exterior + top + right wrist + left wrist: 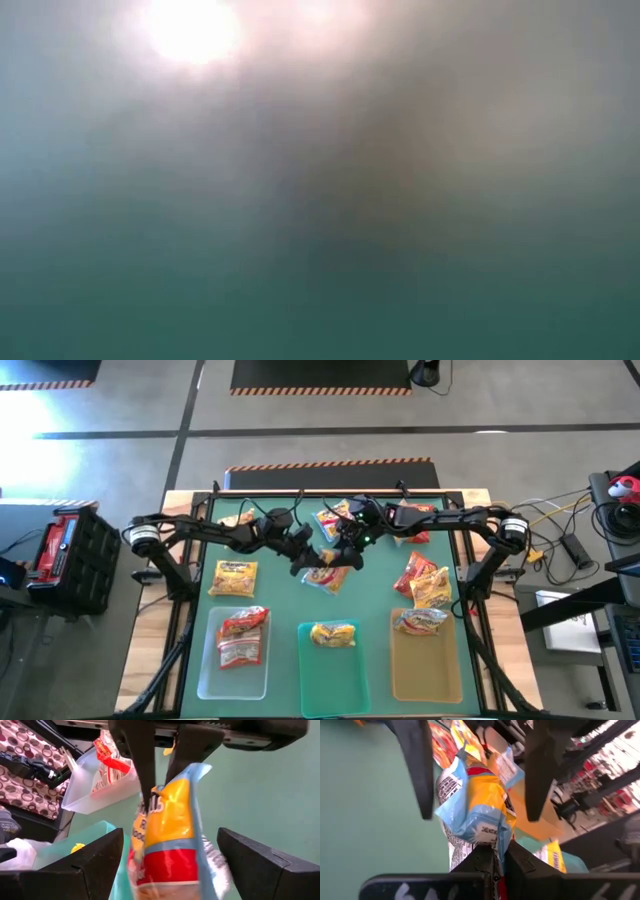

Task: Sort Maruchan noodles
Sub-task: Put the blue noodle pack into the yellow bin

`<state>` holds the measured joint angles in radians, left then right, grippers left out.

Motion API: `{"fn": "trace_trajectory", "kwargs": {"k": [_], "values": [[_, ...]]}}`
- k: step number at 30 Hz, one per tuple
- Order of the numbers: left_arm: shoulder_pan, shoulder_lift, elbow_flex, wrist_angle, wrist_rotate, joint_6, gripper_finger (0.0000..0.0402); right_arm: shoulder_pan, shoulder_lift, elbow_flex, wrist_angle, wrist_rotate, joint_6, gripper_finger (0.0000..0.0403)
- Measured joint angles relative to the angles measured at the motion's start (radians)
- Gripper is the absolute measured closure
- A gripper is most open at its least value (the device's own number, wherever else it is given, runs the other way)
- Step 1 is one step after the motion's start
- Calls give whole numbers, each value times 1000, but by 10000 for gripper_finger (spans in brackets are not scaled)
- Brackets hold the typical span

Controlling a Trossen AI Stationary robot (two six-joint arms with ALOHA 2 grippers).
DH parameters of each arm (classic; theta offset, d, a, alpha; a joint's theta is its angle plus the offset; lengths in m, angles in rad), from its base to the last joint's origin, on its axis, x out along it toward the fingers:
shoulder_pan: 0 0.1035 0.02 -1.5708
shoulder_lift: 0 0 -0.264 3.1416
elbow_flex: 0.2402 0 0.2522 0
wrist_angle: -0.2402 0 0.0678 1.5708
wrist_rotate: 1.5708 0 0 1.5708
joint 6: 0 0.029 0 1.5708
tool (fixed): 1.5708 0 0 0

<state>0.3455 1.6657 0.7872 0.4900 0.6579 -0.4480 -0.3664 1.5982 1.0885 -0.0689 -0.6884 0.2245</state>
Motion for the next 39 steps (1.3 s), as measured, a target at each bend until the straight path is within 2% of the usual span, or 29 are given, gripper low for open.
{"fn": "trace_trajectory", "kwargs": {"k": [5,9,20,29,35,39], "values": [[3,0,0,11,-37,21,402,9,7,0,-1,0,2,95],[4,0,0,39,-42,22,401,14,7,0,-10,3,11,114],[5,0,0,41,-47,21,399,14,7,0,-45,3,11,234],[7,0,6,45,-85,14,327,-10,1,1,-94,-1,11,331],[19,0,18,52,-92,21,274,-67,-28,1,-150,-8,49,341],[28,-2,18,51,-80,21,256,-99,-69,1,-257,2,44,343]]}}
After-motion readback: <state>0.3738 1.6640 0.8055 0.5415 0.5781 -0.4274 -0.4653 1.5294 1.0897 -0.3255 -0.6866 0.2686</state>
